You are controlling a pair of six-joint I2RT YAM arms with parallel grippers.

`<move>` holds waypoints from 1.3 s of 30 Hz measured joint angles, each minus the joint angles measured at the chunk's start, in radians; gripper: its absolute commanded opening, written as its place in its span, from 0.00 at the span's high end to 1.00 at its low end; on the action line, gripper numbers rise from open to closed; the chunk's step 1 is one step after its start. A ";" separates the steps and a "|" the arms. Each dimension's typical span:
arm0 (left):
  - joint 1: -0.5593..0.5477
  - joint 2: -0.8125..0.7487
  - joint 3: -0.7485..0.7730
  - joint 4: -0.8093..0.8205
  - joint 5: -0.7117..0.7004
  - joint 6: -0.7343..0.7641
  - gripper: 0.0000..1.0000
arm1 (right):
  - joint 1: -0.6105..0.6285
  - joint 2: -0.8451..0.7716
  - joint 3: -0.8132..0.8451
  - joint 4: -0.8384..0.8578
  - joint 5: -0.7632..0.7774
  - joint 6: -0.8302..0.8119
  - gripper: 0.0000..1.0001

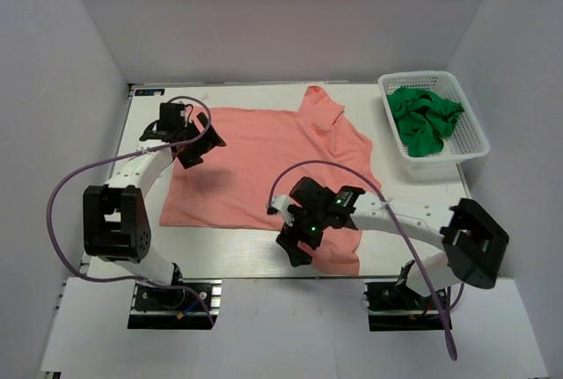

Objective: Fold and stack the t-shirts
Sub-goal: Flatten out the tshirt

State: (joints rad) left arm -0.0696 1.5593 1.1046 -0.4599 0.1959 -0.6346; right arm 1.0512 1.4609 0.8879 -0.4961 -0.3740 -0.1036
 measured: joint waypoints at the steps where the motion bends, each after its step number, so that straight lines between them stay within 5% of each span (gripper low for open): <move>1: -0.008 0.018 0.014 -0.002 -0.001 0.005 0.00 | -0.007 -0.028 0.002 0.014 0.036 0.030 0.10; 8: -0.049 0.099 0.071 -0.008 -0.066 0.032 0.00 | -0.161 -0.110 0.035 0.053 0.389 0.284 0.10; 15: -0.051 0.177 0.075 -0.019 -0.151 0.037 0.00 | -0.426 -0.016 -0.028 0.034 0.536 0.502 0.10; 22: -0.051 0.306 0.126 -0.080 -0.274 0.036 0.00 | -0.575 0.143 0.008 0.024 0.573 0.540 0.10; 39: -0.019 0.629 0.616 -0.227 -0.488 0.059 0.00 | -0.749 0.608 0.607 0.135 0.449 0.364 0.10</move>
State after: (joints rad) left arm -0.0883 2.1887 1.7210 -0.6868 -0.2916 -0.5758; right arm 0.3019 2.0689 1.4944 -0.3614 0.0746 0.2600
